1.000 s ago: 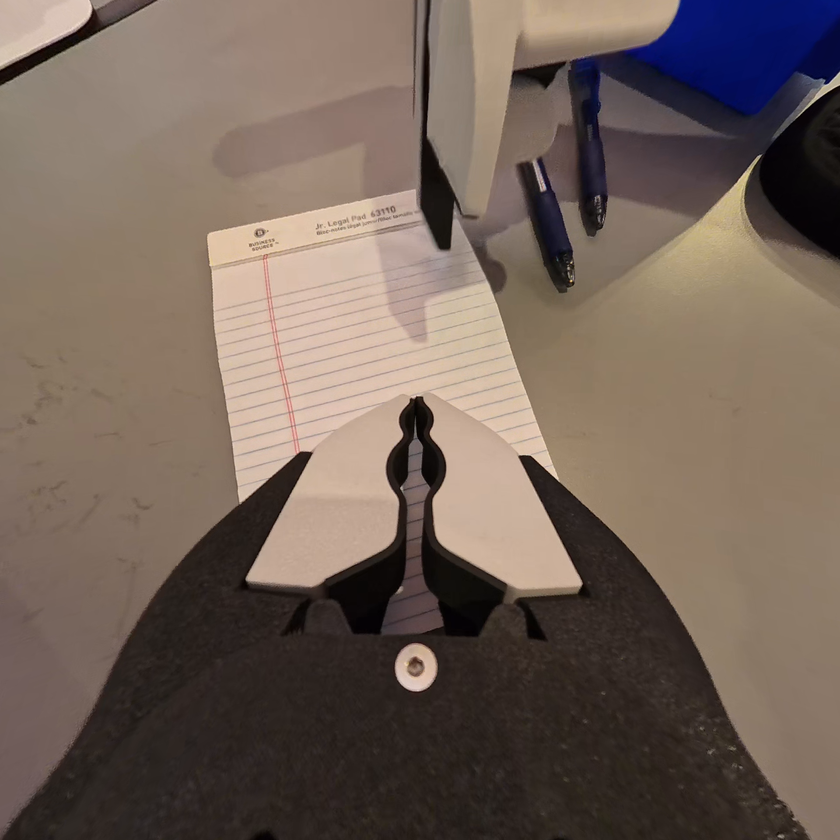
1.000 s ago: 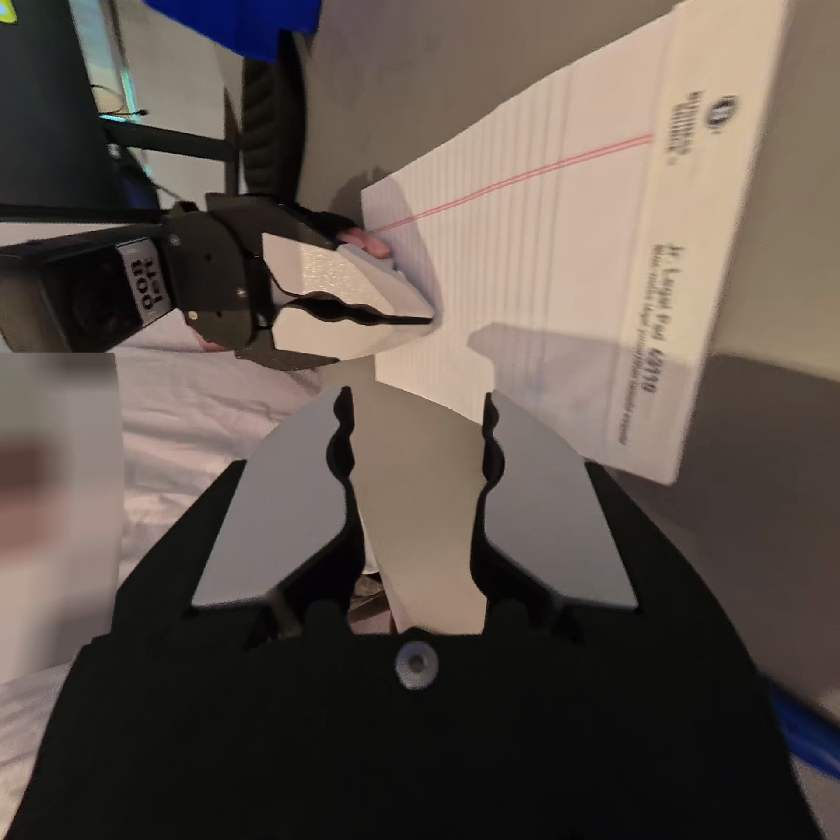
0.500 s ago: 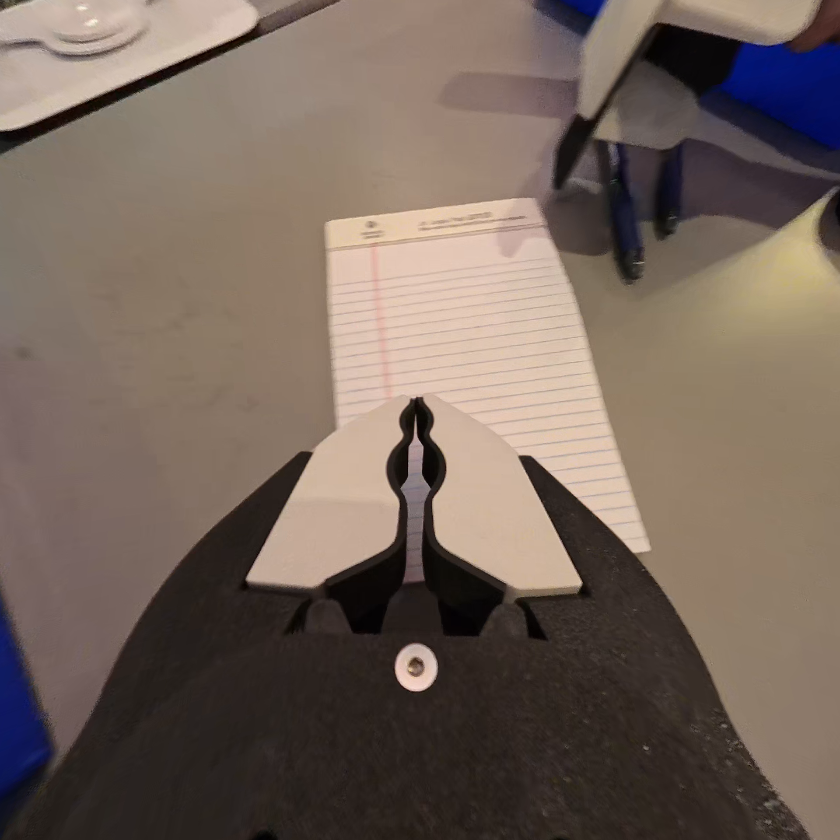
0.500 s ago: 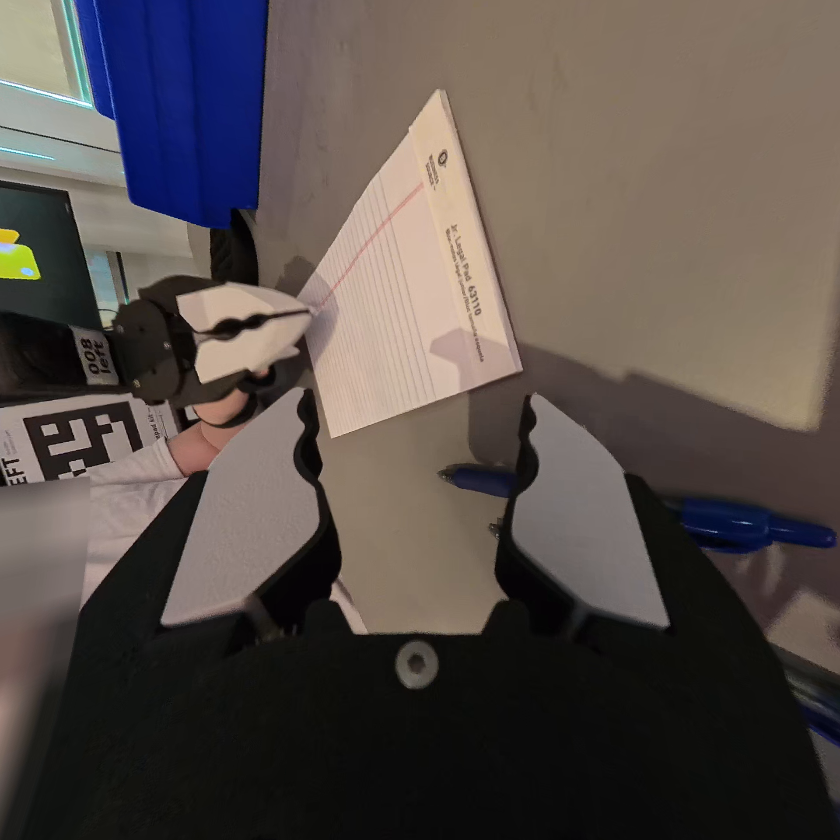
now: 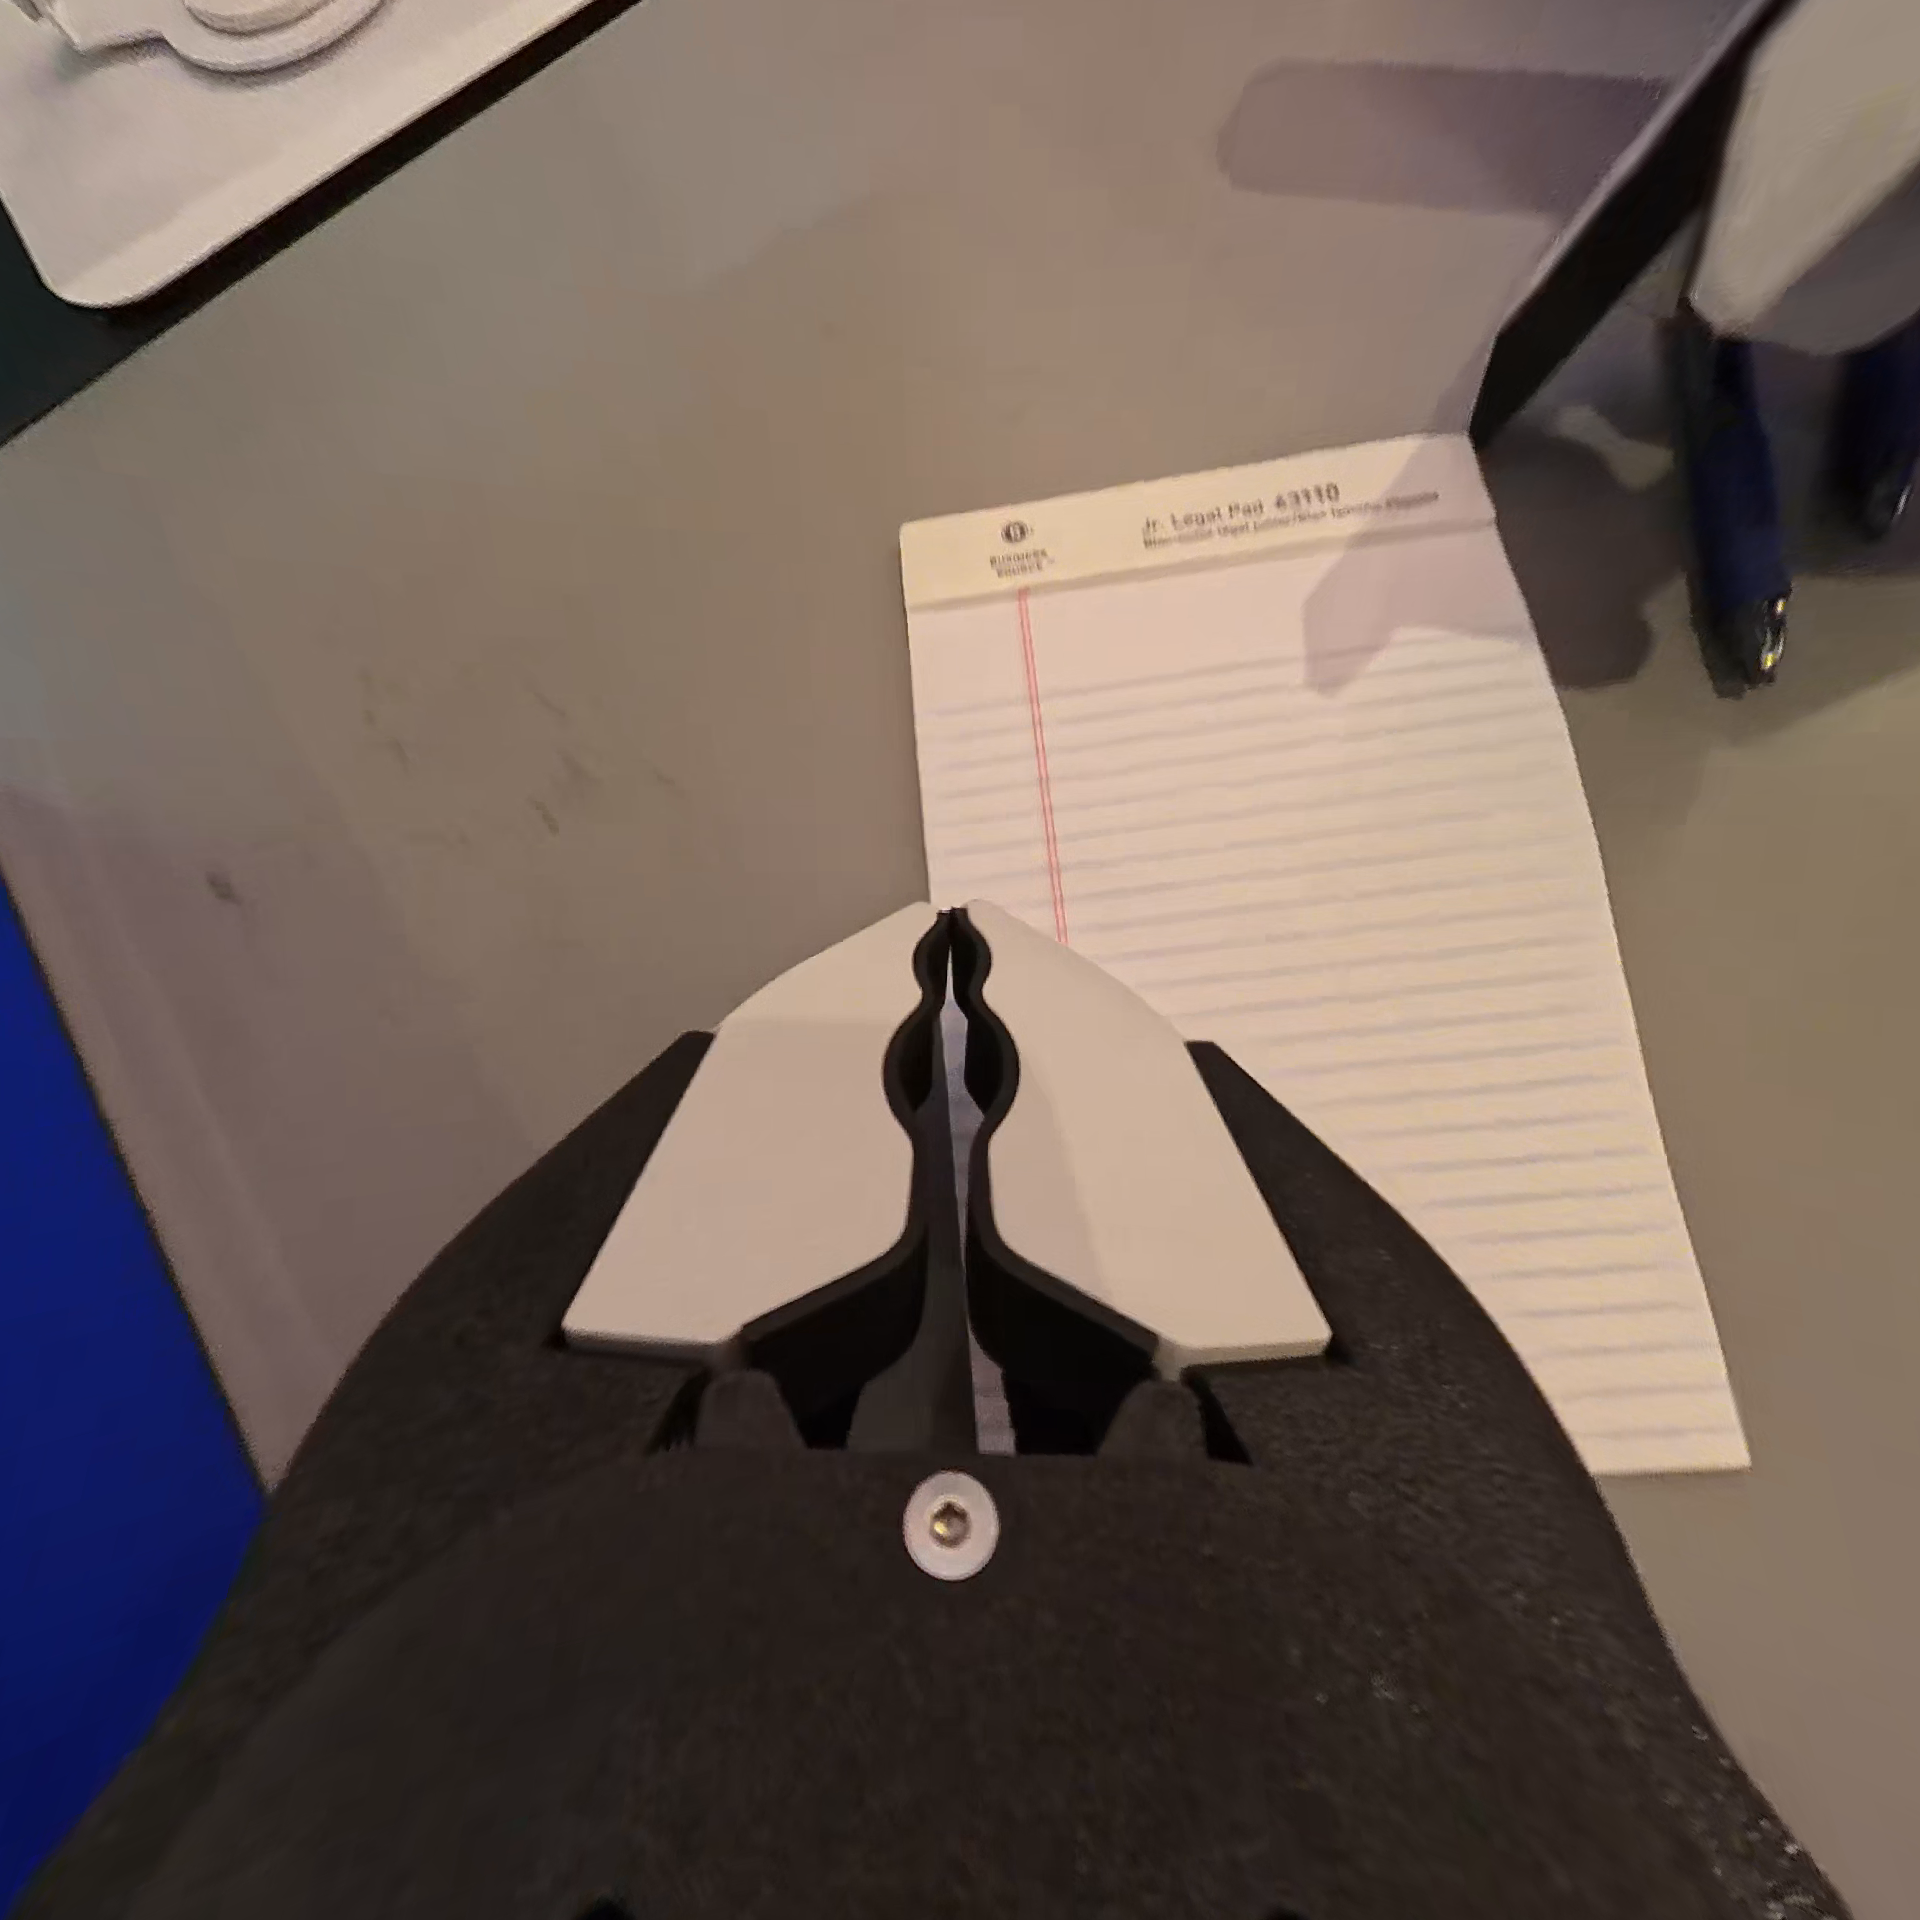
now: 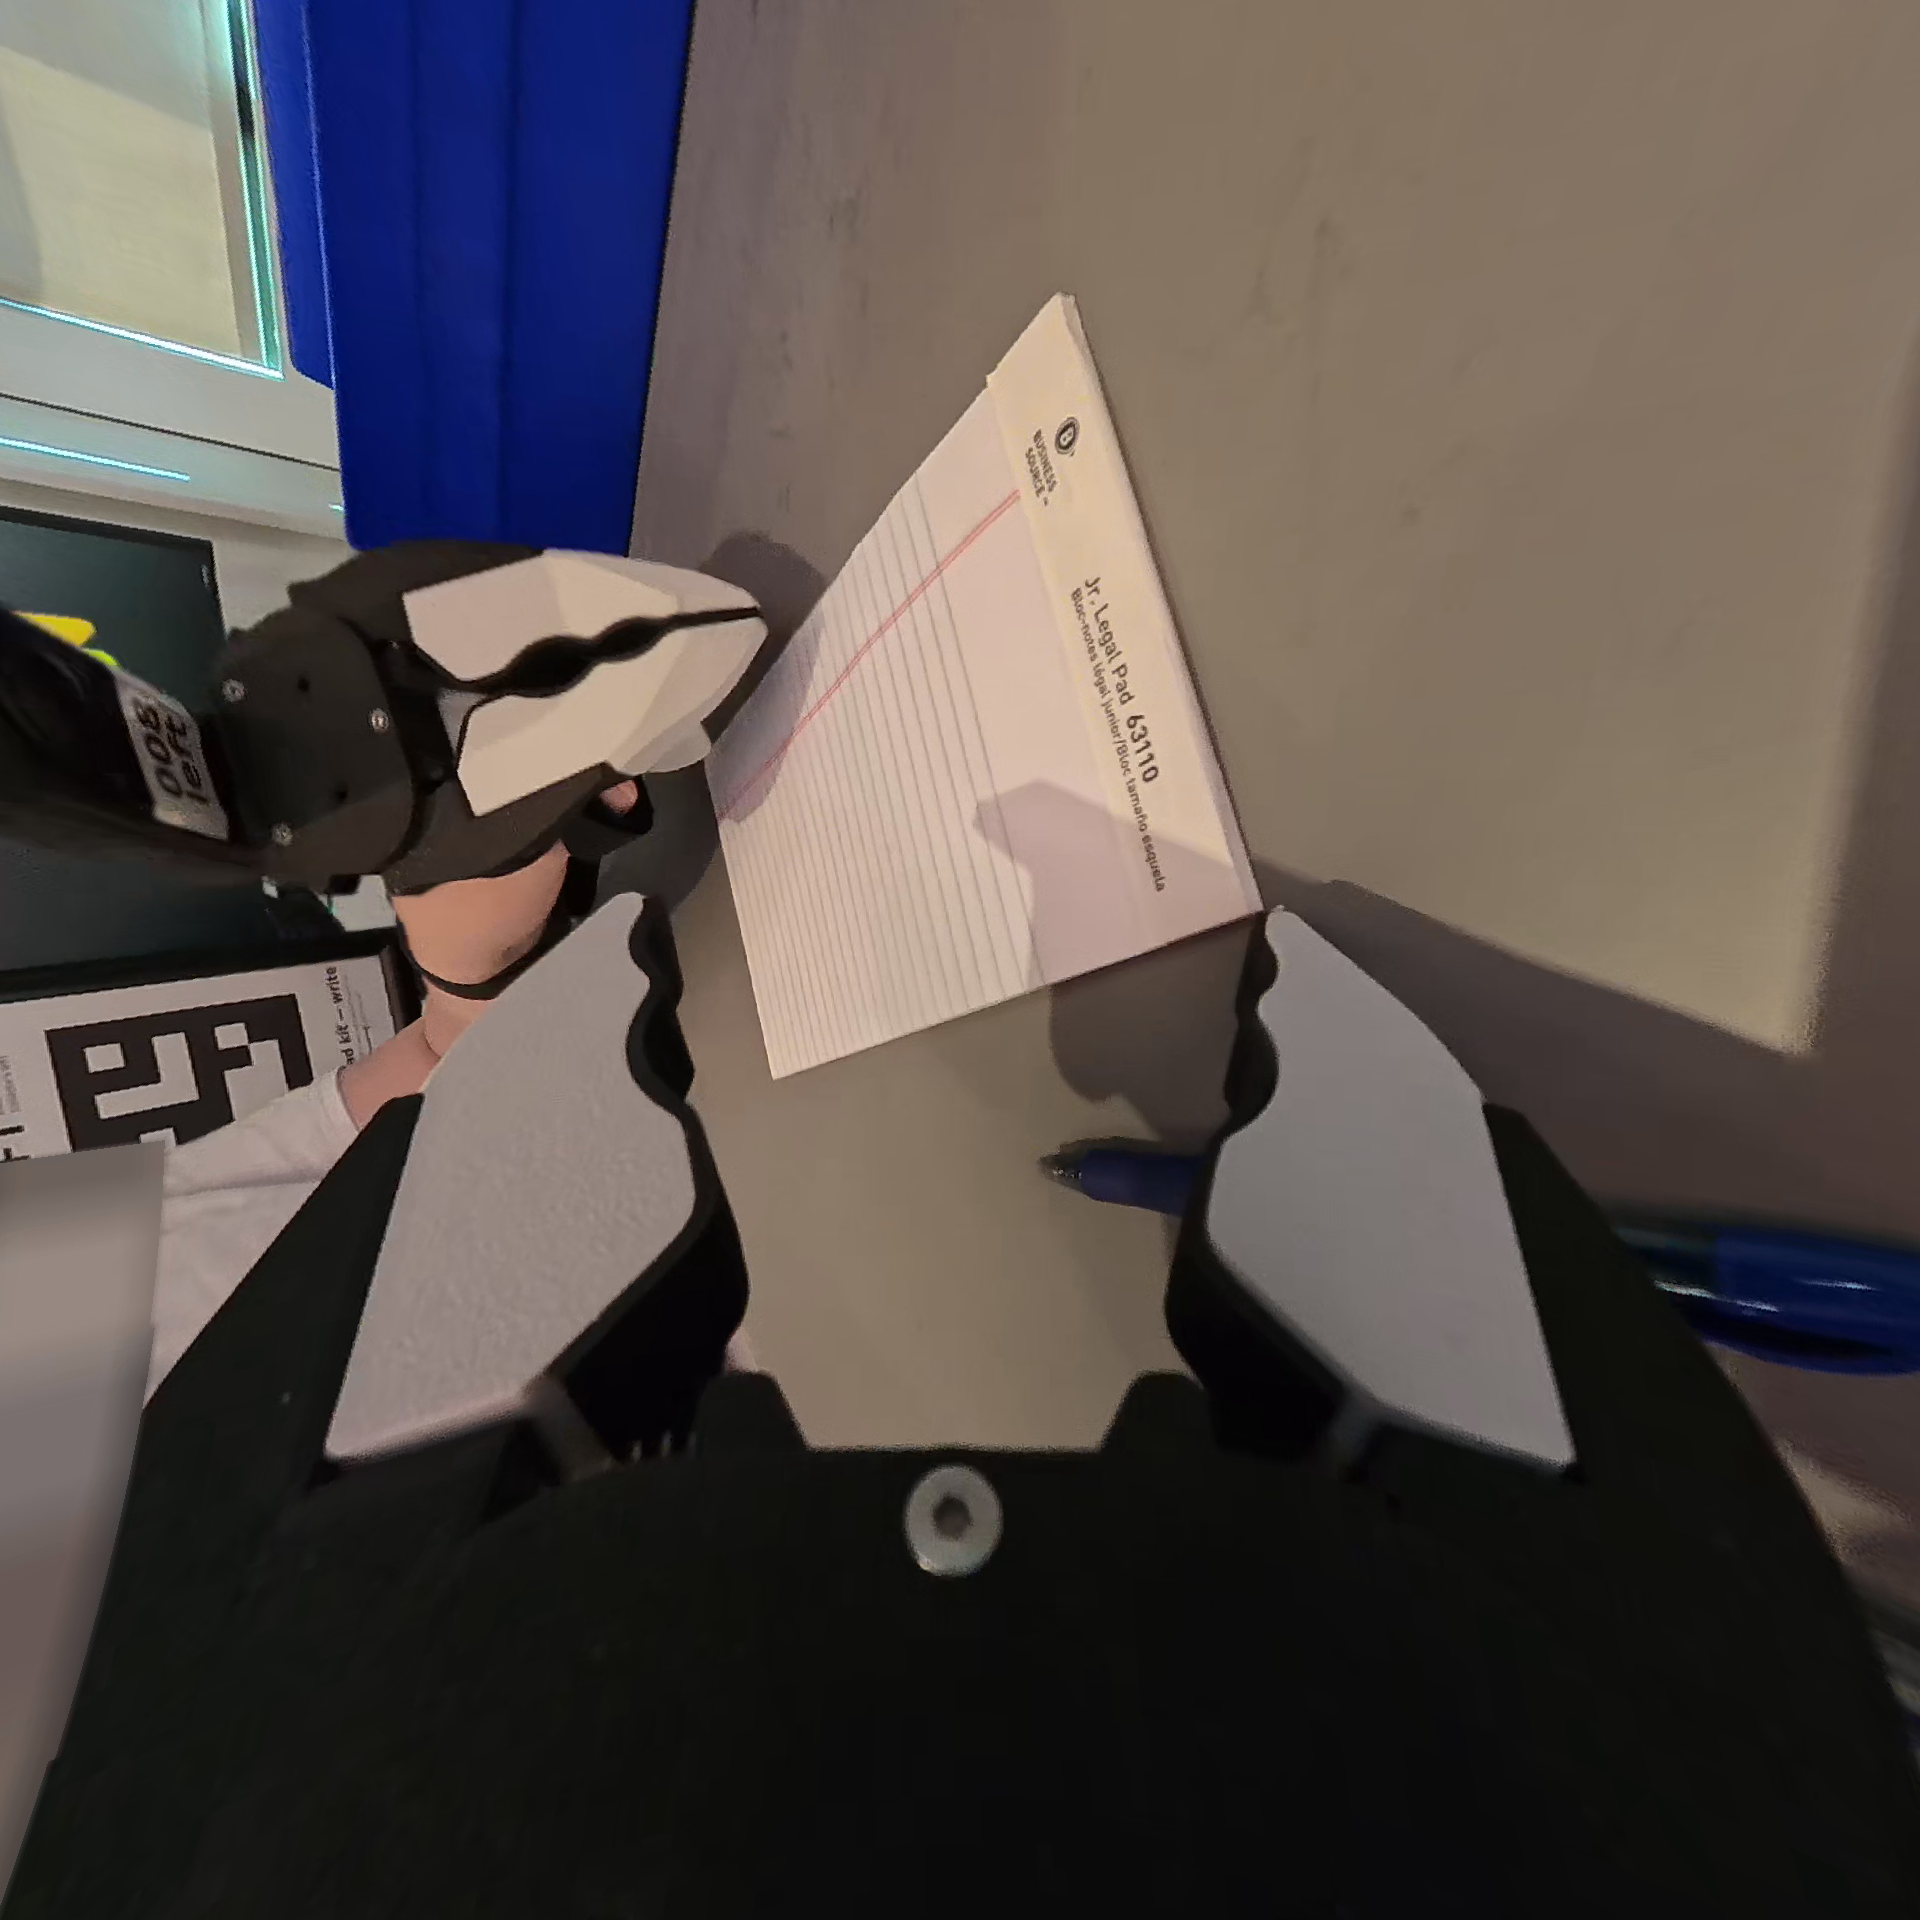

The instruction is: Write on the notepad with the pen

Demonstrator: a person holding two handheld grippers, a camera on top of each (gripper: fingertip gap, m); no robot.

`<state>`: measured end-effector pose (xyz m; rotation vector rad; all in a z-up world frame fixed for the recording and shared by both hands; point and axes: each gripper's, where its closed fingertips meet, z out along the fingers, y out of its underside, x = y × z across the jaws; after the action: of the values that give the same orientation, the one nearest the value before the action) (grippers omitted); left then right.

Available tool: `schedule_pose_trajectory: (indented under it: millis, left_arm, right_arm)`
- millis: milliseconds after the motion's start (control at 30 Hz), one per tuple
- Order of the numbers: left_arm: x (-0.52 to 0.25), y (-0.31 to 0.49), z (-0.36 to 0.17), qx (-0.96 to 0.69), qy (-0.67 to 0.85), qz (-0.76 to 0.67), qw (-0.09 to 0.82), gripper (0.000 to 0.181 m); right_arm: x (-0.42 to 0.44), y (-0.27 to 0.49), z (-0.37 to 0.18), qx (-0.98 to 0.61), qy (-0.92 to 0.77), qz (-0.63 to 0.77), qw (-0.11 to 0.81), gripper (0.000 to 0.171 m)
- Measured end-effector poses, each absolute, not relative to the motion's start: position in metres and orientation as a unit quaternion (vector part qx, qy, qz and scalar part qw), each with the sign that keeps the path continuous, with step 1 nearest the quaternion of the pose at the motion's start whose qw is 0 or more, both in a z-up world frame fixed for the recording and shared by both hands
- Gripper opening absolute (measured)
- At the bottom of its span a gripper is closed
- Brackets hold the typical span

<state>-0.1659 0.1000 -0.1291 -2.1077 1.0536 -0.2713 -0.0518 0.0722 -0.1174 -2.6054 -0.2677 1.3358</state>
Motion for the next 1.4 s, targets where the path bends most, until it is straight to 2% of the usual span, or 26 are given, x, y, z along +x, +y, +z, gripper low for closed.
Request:
schedule_pose_trajectory:
  millis: [167,333,500,700,867,1100,1233,1333,1400]
  left_arm:
    - [-0.154,0.12,-0.138,-0.851,0.389,-0.133,0.328,0.0]
    - [-0.148,0.128,-0.148,-0.863,0.37,-0.157,0.308,0.0]
    - [-0.146,0.13,-0.149,-0.854,0.375,-0.15,0.326,0.0]
    - [-0.145,0.128,-0.149,-0.834,0.414,-0.089,0.354,0.0]
    - [-0.145,0.128,-0.149,-0.843,0.389,-0.137,0.344,0.0]
    - [-0.147,0.128,-0.148,-0.848,0.371,-0.15,0.348,0.0]
    - [-0.148,0.128,-0.147,-0.846,0.368,-0.144,0.358,0.0]
    - [-0.147,0.128,-0.147,-0.846,0.367,-0.147,0.359,0.0]
    - [-0.146,0.127,-0.147,-0.845,0.364,-0.155,0.359,0.0]
  right_arm:
    - [-0.056,0.067,-0.116,-0.884,-0.07,0.449,0.108,0.107]
    - [-0.063,0.06,-0.115,-0.881,-0.039,0.459,0.113,0.106]
    - [-0.067,0.063,-0.115,-0.877,-0.019,0.465,0.121,0.101]
    - [-0.066,0.075,-0.104,-0.835,0.072,0.516,0.177,0.114]
    - [-0.064,0.082,-0.099,-0.821,0.086,0.516,0.228,0.114]
    - [-0.059,0.088,-0.091,-0.799,0.112,0.535,0.25,0.101]
    - [-0.052,0.09,-0.082,-0.767,0.147,0.57,0.255,0.082]
    - [-0.054,0.09,-0.083,-0.77,0.14,0.565,0.261,0.084]
    - [-0.054,0.094,-0.078,-0.758,0.145,0.576,0.268,0.079]
